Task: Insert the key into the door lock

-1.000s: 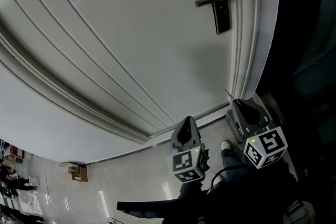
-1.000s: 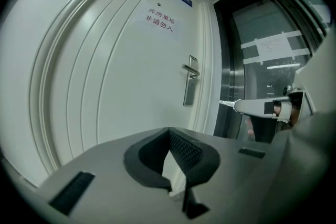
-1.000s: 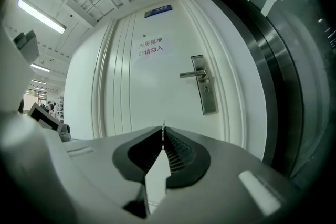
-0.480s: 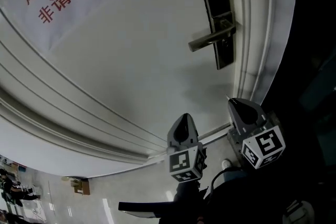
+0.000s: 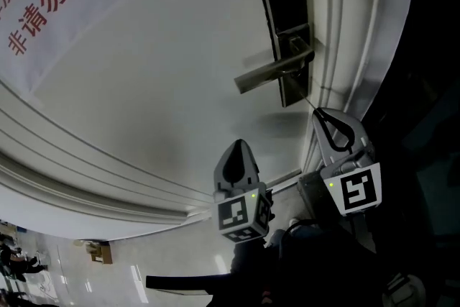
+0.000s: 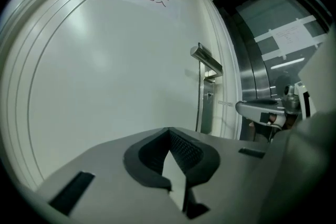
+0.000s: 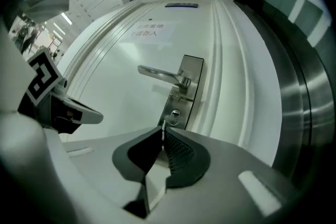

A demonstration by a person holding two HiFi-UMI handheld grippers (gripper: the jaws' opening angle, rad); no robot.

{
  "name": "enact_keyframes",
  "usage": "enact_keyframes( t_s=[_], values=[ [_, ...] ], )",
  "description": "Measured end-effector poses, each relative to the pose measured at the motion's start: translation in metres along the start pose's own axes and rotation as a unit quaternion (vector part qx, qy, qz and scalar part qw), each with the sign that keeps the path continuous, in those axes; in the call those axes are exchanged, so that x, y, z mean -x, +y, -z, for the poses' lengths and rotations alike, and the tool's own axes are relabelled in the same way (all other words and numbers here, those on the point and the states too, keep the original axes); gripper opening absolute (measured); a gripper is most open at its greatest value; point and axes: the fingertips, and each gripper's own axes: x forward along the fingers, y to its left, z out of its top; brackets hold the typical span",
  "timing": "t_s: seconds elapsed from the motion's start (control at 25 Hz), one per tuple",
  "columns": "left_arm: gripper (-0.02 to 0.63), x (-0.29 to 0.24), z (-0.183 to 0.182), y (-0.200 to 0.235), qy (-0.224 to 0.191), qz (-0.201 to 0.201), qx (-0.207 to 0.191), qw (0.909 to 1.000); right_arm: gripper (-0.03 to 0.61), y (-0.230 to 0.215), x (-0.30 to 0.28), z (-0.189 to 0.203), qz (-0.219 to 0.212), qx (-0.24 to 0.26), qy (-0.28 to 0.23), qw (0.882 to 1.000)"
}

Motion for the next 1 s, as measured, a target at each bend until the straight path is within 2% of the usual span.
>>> enact_keyframes(
  t_s=[0.16,0.28,0.44,0.56,0.64,0.76,1.0],
  values=[
    [0.002,-0.010,-0.004,-0.003,0.003,0.008,-0.004,1.0000,0.012,-0.012,-0.007,-0.003,0.022,0.100,0.015,0.995],
    [0.001,-0.017,-0.013,-0.001,0.000,0.014,-0.015,0.9998,0.013,-0.014,-0.016,-0.010,0.031,0.190,0.015,0.981],
    [0.002,-0.022,-0.019,-0.001,-0.006,0.025,-0.032,0.9992,0.012,-0.016,-0.021,-0.018,0.049,0.330,0.027,0.942],
    [0.002,-0.026,-0.016,0.000,-0.009,0.036,-0.041,0.9984,0.013,-0.019,-0.025,-0.014,0.062,0.399,0.046,0.914],
    [0.002,-0.028,-0.013,0.000,-0.008,0.042,-0.041,0.9983,0.013,-0.019,-0.027,-0.012,0.064,0.429,0.056,0.899],
    [0.001,-0.031,-0.015,-0.001,-0.022,0.053,-0.045,0.9973,0.012,-0.019,-0.030,-0.011,0.066,0.457,0.068,0.884],
    [0.001,-0.031,-0.013,-0.005,-0.009,0.065,-0.032,0.9973,0.013,-0.016,-0.036,-0.010,0.064,0.488,0.080,0.867]
  ],
)
